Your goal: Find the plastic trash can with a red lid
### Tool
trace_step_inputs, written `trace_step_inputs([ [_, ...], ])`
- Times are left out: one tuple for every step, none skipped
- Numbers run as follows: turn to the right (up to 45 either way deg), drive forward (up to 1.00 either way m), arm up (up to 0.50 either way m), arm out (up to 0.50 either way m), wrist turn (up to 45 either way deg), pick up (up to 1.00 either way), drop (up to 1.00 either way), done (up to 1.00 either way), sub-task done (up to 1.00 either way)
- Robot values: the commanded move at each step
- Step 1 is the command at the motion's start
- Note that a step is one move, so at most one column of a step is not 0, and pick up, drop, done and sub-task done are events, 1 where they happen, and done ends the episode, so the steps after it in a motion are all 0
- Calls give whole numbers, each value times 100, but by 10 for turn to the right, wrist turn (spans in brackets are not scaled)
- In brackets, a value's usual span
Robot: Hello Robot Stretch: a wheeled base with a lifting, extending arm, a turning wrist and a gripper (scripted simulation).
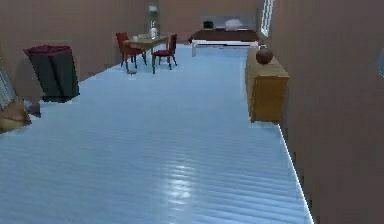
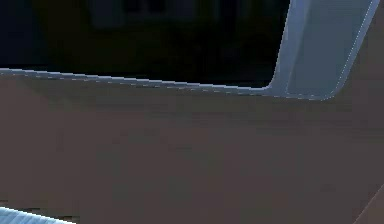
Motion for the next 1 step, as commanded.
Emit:
trace_step_inputs([
  [0, 40, 0, 0, 0, 0, 0, 0, 0],
])
